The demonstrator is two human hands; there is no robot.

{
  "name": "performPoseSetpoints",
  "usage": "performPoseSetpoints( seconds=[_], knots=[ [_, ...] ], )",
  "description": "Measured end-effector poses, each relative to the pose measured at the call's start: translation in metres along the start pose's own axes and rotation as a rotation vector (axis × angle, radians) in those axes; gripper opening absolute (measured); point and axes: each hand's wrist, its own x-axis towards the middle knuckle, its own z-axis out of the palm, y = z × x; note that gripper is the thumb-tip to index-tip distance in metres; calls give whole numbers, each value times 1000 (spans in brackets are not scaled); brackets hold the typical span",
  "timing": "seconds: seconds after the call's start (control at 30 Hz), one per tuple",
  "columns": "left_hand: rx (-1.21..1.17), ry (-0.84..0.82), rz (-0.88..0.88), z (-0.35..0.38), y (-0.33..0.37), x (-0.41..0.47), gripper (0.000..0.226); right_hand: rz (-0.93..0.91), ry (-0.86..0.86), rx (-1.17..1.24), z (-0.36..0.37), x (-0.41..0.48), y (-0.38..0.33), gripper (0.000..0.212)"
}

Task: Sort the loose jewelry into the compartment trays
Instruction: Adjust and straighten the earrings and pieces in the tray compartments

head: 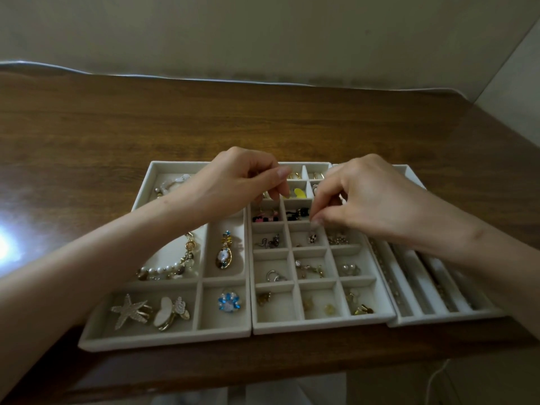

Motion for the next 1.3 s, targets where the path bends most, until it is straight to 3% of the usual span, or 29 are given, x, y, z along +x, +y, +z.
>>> performPoseSetpoints(
  seconds=[0.23, 0.7, 1.13, 1.3],
  knots=[
    [17, 1, 19, 1, -2, 1, 31, -106, -74, -16, 7, 3, -5, 6],
    [43, 9, 26, 1, 0, 0, 31, -113, -95, -107, 16, 5, -9, 7],
    [37, 21, 41, 0, 0, 1, 31, -116, -39, 47, 22, 9, -3, 16],
    [11, 17, 44, 0, 0, 0, 22, -7, -35, 398, 8, 11, 2, 10]
  ],
)
